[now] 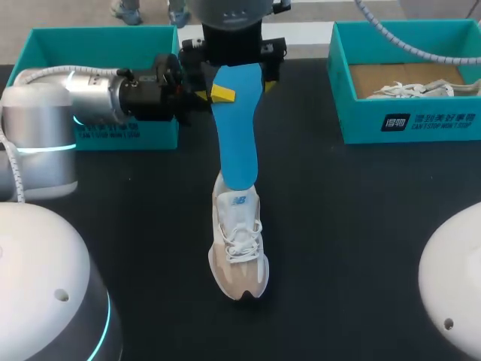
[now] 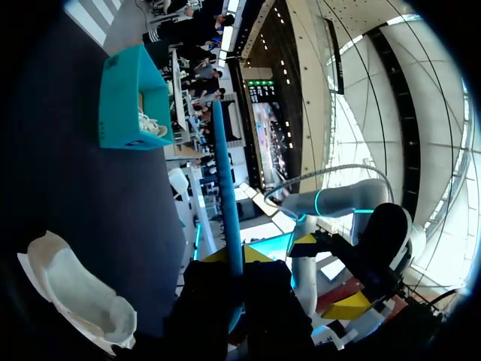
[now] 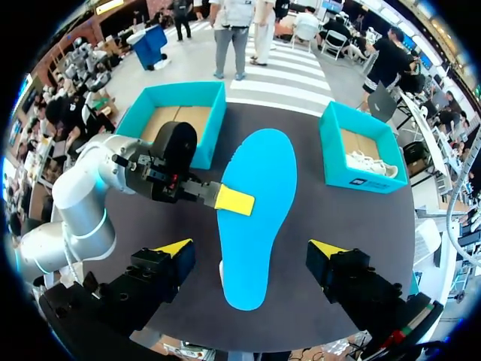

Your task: Take the shoe out of the shoebox, open the shoe tongue, remove and reinsert the insole, then place the shoe into the shoebox

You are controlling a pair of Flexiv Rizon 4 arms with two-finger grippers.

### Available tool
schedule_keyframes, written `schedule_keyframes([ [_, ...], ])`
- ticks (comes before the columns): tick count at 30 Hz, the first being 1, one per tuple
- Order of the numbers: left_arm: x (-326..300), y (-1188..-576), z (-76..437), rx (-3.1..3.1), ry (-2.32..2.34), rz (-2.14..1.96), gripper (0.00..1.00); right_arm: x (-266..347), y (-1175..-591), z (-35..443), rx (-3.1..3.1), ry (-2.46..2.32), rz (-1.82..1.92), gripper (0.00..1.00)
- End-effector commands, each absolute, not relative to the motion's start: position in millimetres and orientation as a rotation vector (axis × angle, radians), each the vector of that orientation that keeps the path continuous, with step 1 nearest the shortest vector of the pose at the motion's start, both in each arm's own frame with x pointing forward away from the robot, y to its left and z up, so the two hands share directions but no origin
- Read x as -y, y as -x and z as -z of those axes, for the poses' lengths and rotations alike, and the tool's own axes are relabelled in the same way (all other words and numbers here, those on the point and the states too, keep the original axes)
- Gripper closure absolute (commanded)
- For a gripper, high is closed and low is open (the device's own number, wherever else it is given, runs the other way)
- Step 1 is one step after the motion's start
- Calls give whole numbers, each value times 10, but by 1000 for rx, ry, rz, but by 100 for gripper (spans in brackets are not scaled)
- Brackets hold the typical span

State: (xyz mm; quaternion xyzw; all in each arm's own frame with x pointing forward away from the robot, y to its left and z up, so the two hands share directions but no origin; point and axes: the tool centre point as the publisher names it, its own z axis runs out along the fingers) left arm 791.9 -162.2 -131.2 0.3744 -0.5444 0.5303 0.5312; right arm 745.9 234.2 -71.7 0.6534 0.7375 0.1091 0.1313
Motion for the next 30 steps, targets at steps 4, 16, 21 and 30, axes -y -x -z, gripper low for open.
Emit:
schedule_keyframes([
  [4, 1618, -7910, 1308, 1301, -895, -1265, 100, -2335, -7467, 723, -2142, -1899, -319, 0],
  [16, 1618, -7910, 1308, 1301, -895, -1265, 100, -2290, -7444, 726, -2187, -1930, -329, 0],
  [21, 1618, -7910, 1308, 1301, -895, -1265, 100, -2206, -7432, 684, -2193, -1994, -389, 0],
  [30, 1618, -7910, 1308, 1301, -895, -1265, 100, -1983, -7434, 501, -2189, -2161, -703, 0],
])
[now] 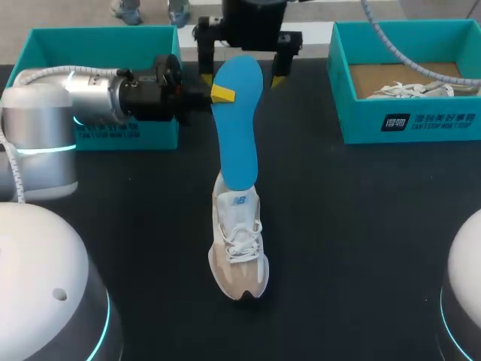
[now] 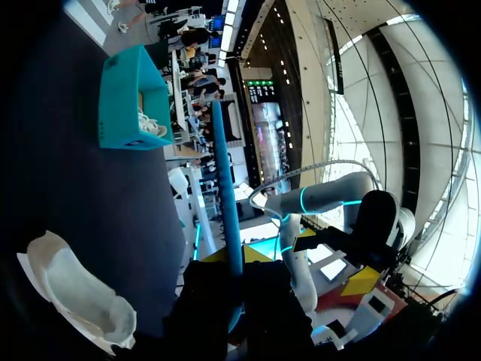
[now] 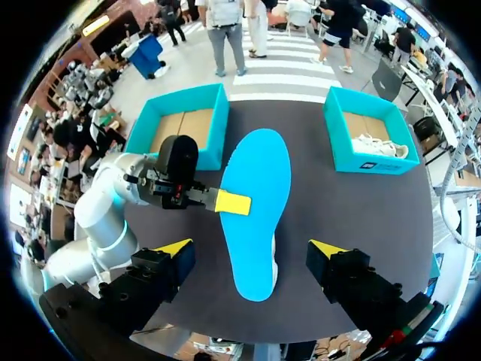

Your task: Take the shoe out of the shoebox, open the shoe tongue, remove and reinsert the insole, then place the shoe into the shoebox

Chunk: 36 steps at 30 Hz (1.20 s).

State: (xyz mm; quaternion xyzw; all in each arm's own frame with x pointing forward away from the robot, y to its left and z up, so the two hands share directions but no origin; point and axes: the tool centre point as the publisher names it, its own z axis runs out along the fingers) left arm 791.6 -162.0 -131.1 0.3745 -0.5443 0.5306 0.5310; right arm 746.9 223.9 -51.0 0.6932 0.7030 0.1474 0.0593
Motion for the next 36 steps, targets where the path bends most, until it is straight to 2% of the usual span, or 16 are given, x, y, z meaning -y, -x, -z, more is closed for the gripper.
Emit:
schedule_keyframes([
  [1, 1618, -7910, 1308, 1301, -895, -1265, 100, -1963, -7436, 494, -2188, -2176, -725, 0],
  [12, 1618, -7910, 1308, 1301, -895, -1265, 100, -1585, -7443, 446, -2138, -2413, -1139, 0],
  [19, 1618, -7910, 1308, 1301, -895, -1265, 100, -1395, -7424, 534, -2069, -2546, -1600, 0],
  [24, 1618, -7910, 1308, 1301, -895, -1265, 100, -1391, -7431, 628, -2181, -2366, -2016, 0],
  [32, 1618, -7910, 1308, 1301, -895, -1265, 100, -1465, -7521, 685, -2266, -1931, -2476, 0],
  [36, 1618, -7910, 1308, 1301, -895, -1265, 100, -1458, -7589, 747, -2245, -1954, -2488, 0],
])
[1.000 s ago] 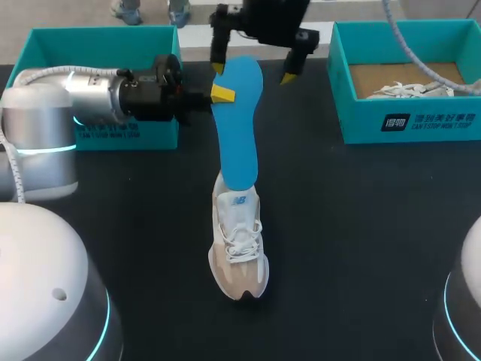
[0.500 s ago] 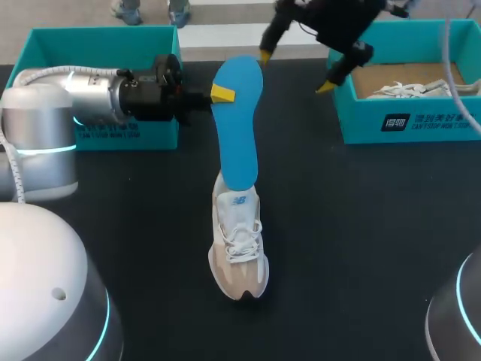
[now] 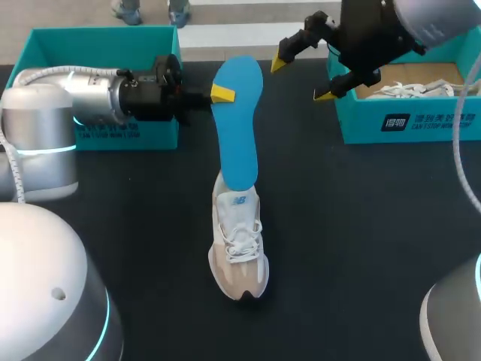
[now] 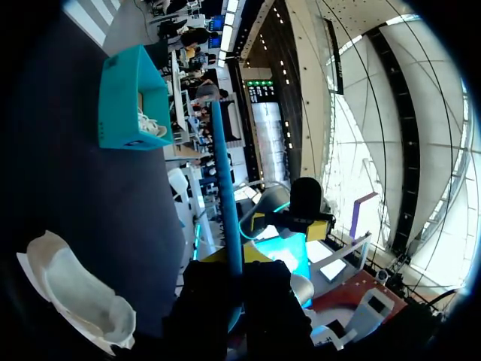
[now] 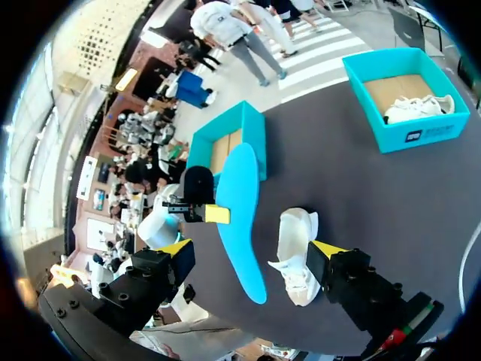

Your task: Take the shoe out of the shoebox, open the shoe tongue, remove and reinsert the insole, then place the shoe into the shoebox

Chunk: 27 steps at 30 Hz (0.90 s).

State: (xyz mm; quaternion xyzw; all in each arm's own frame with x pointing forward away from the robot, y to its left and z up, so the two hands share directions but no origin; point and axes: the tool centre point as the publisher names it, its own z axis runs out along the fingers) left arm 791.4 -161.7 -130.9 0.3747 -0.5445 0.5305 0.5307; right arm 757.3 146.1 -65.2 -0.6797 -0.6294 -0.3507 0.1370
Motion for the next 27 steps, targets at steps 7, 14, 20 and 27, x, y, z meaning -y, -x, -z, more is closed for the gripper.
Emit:
schedule_keyframes([
  [7, 1618, -7910, 1308, 1301, -895, -1265, 100, -1458, -7589, 747, 1391, 1211, 1542, 0],
  [14, 1618, -7910, 1308, 1301, -895, -1265, 100, -1462, -7609, 781, 1345, 1183, 1590, 0],
  [20, 1618, -7910, 1308, 1301, -895, -1265, 100, -1372, -7649, 1009, 1365, 1076, 1513, 0],
  [27, 1618, -7910, 1308, 1301, -895, -1265, 100, -1331, -7735, 1162, 1368, 1035, 1447, 0],
])
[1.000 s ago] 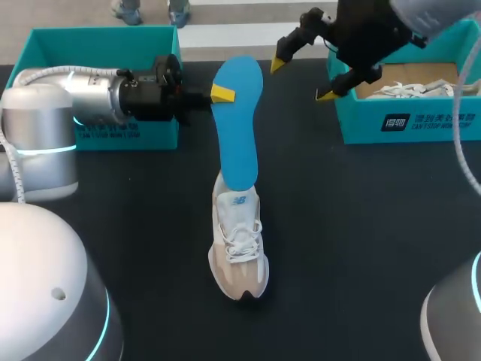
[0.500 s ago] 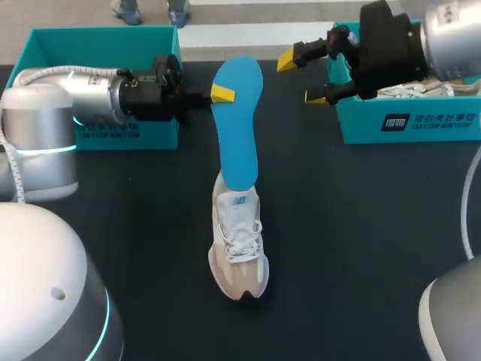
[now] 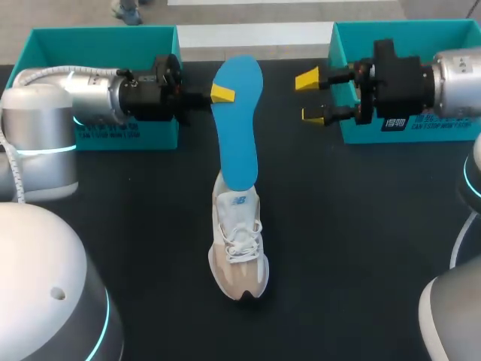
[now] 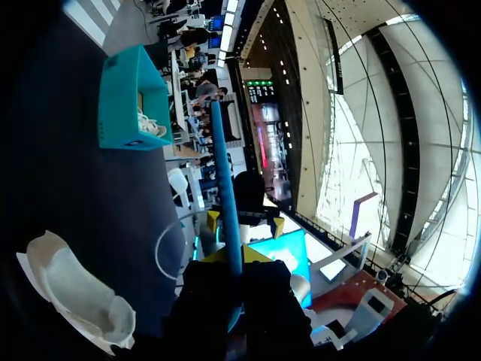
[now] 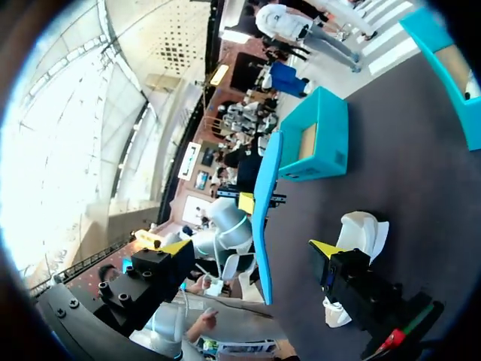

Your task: Take the shoe out of the shoebox, open the shoe tongue, remove and reinsert the insole, then place the shoe into the shoebox

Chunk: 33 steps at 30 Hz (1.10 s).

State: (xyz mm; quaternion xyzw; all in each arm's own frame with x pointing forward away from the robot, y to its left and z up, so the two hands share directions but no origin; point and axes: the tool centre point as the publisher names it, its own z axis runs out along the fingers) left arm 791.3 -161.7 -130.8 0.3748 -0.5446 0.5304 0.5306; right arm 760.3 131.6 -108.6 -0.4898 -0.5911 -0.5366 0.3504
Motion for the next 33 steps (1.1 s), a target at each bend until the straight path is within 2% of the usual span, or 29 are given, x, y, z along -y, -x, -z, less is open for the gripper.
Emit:
schedule_keyframes([
  [1, 1618, -7910, 1308, 1301, -895, -1265, 100, -1327, -7747, 1186, 1375, 1035, 1441, 0],
  [15, 1618, -7910, 1308, 1301, -895, -1265, 100, -1263, -7902, 1340, 1449, 1092, 1292, 0],
  [33, 1618, -7910, 1308, 1301, -895, -1265, 100, -1198, -7955, 1393, 1496, 1162, 1271, 0],
])
